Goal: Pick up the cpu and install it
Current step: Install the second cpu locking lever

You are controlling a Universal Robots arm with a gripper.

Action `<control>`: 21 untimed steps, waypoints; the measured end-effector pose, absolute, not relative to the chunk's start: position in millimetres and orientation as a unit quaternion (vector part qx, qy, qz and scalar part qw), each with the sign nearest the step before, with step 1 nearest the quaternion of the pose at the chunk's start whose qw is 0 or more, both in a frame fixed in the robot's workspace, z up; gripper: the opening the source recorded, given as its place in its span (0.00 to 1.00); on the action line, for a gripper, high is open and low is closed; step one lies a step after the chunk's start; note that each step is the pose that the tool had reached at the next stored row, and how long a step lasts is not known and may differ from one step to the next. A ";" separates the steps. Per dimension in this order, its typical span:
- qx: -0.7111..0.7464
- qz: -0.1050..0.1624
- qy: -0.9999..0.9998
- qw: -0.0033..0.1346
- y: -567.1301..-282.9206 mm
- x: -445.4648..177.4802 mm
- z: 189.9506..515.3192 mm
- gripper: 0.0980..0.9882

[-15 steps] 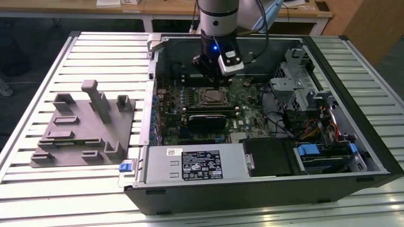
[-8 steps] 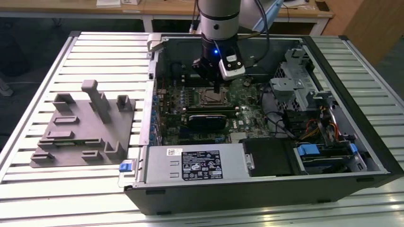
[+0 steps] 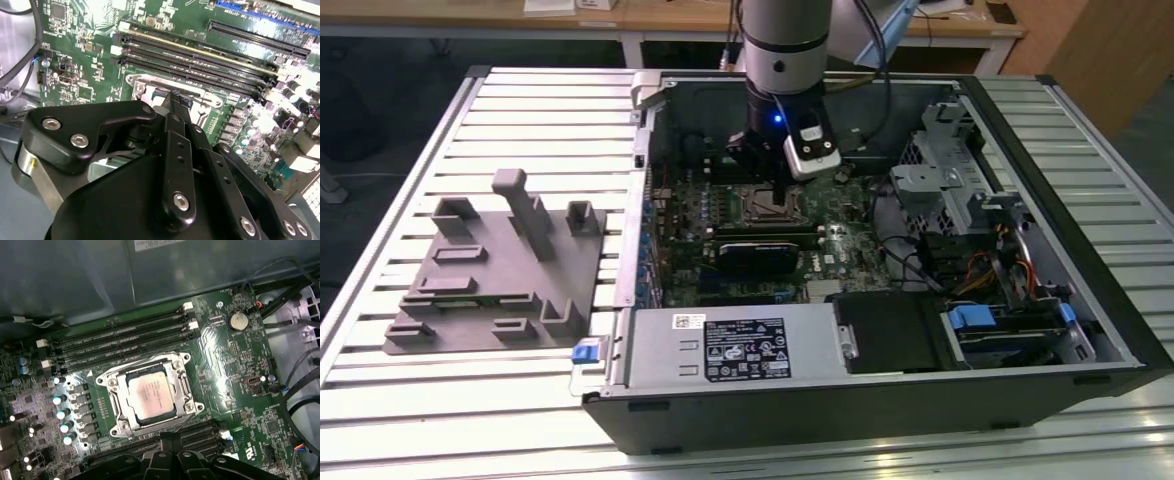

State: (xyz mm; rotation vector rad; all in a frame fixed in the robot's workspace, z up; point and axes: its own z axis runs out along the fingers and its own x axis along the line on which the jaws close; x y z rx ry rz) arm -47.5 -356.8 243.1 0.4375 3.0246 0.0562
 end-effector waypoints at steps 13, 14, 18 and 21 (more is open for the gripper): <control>0.138 0.026 0.989 0.041 -368.4 -57.7 234.7 0.01; 0.138 0.026 0.989 0.041 -369.1 -58.4 234.3 0.01; 0.138 0.026 0.989 0.041 -370.7 -60.7 232.9 0.01; 0.138 0.029 0.989 0.041 -371.9 -62.8 232.0 0.01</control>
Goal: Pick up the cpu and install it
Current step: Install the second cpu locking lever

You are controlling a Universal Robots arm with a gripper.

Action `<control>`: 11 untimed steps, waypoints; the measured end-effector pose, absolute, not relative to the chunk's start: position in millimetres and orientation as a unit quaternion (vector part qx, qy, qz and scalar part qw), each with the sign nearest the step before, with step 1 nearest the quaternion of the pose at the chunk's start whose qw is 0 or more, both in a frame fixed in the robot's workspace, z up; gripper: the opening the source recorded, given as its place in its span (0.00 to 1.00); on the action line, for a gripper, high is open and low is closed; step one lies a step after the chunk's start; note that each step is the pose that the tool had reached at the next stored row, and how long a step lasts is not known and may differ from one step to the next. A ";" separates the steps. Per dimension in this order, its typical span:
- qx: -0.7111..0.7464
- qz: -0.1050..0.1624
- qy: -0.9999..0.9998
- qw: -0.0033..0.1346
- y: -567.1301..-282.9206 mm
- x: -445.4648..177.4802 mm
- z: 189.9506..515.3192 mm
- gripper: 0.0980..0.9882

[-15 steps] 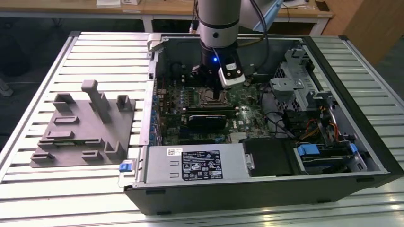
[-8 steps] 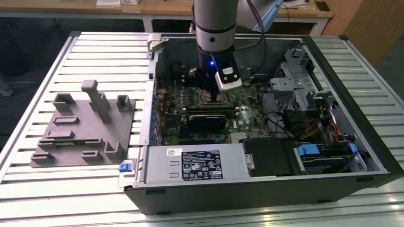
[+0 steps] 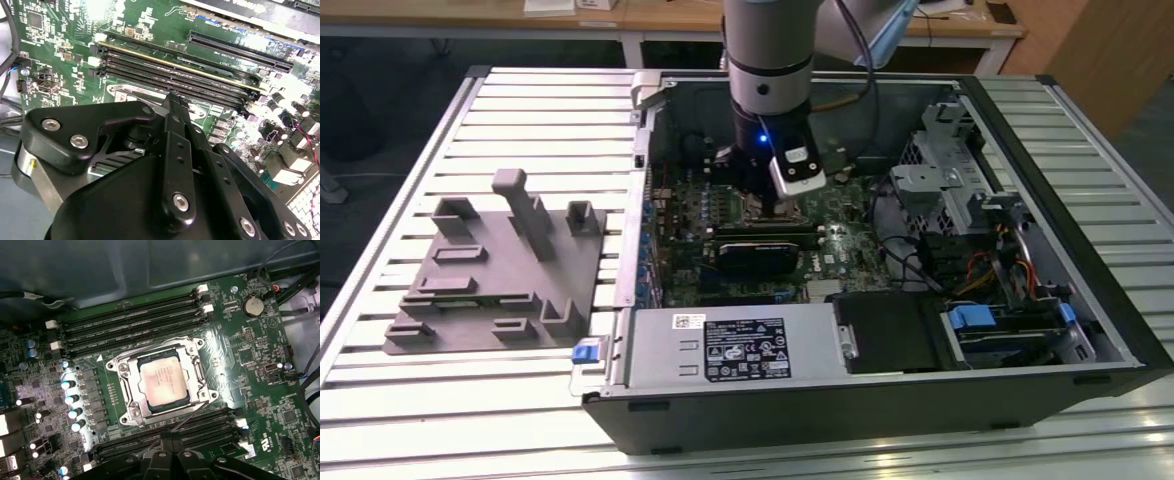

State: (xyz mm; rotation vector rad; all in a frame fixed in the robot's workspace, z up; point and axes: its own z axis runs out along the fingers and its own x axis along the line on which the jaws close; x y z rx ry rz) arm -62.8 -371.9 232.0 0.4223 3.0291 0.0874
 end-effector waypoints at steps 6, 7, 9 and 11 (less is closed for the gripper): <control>0.138 0.038 0.989 0.040 -376.1 -68.5 229.4 0.01; 0.138 0.039 0.989 0.040 -377.1 -69.3 228.6 0.01; 0.138 0.041 0.989 0.039 -379.5 -70.8 226.8 0.01; 0.139 0.043 0.989 0.039 -381.5 -72.3 225.3 0.01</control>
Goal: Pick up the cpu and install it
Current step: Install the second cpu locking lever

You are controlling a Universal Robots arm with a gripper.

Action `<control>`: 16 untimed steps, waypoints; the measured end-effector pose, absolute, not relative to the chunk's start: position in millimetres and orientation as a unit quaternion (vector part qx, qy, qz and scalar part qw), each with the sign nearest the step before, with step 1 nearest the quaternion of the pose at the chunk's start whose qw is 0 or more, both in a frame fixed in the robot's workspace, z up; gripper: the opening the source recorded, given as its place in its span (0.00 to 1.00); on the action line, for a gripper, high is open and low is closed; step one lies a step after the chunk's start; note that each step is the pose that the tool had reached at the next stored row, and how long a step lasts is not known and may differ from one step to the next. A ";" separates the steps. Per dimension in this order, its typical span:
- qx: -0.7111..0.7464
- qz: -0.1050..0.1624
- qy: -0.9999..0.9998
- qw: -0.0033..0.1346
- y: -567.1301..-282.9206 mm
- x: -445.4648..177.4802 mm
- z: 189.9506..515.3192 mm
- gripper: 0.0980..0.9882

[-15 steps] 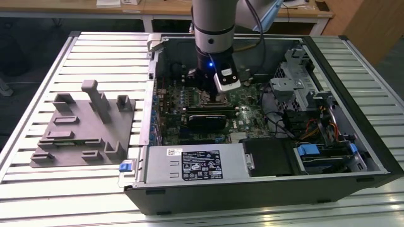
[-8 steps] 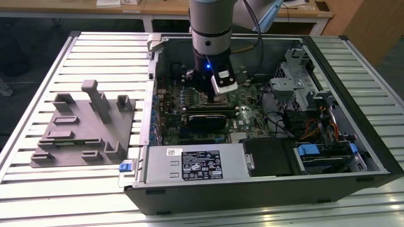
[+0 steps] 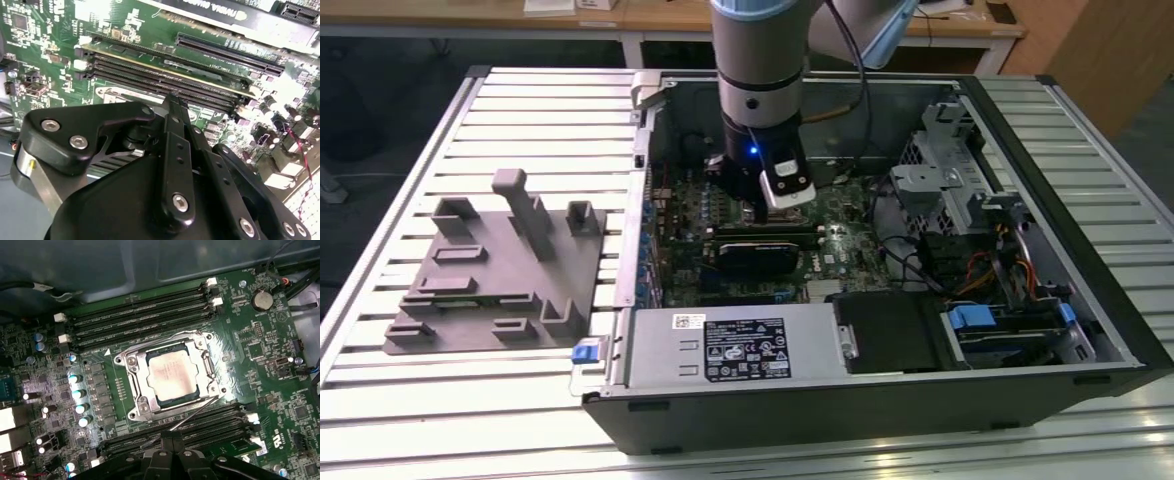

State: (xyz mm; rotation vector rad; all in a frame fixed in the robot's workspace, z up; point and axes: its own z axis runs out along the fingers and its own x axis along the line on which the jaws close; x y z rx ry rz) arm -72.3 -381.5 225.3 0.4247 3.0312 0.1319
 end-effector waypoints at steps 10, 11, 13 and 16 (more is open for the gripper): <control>0.137 0.080 0.987 0.034 -387.6 -78.4 219.2 0.01; 0.135 0.083 0.987 0.033 -387.8 -78.7 218.6 0.01; 0.131 0.089 0.987 0.032 -388.0 -79.3 217.4 0.01; 0.122 0.092 0.988 0.031 -388.7 -79.9 215.2 0.01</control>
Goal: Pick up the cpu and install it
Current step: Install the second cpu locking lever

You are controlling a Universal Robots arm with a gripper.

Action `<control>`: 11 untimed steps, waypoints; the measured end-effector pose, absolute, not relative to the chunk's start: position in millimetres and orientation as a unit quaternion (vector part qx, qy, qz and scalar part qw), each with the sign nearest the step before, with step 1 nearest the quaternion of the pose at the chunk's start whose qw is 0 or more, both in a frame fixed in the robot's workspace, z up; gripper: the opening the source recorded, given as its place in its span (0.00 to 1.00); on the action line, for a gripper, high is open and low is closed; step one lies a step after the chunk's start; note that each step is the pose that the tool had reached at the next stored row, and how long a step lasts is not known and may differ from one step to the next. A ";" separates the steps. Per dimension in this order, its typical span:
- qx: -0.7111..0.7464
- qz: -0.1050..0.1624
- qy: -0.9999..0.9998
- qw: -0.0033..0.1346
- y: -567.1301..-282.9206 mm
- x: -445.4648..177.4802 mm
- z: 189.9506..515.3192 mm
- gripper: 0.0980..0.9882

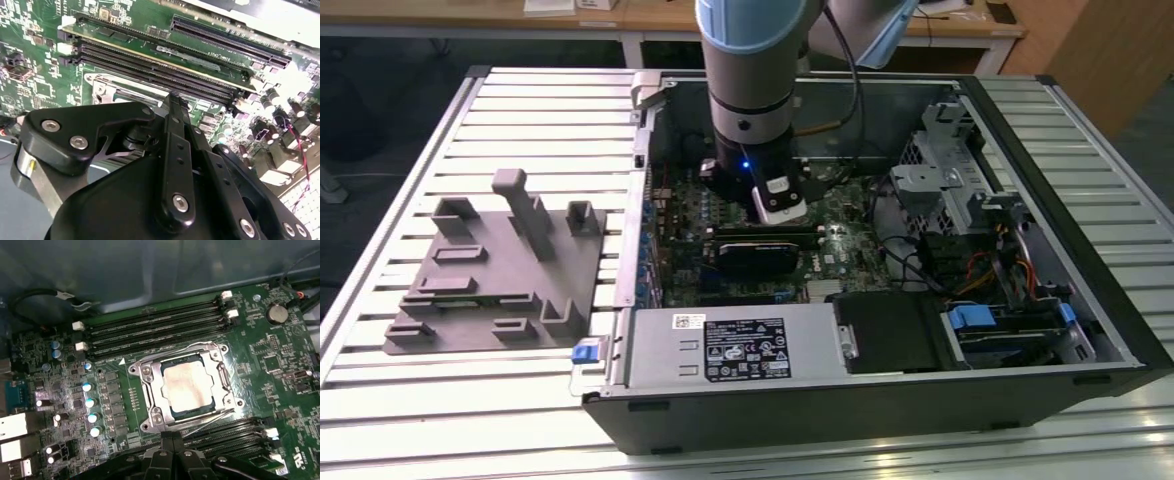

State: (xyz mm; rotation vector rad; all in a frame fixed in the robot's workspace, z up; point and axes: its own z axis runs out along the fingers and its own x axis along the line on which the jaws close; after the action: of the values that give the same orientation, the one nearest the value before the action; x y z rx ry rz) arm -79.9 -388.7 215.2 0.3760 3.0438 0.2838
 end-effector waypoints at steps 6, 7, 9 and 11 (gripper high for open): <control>0.106 0.095 0.989 0.029 -391.3 -81.7 209.1 0.01; 0.104 0.095 0.990 0.029 -391.8 -82.1 207.8 0.01; 0.101 0.097 0.990 0.028 -392.9 -82.6 205.3 0.01; 0.098 0.098 0.990 0.028 -394.5 -83.4 203.7 0.01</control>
State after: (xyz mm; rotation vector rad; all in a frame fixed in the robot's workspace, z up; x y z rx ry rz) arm -83.4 -394.5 203.7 0.3030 3.0561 0.3029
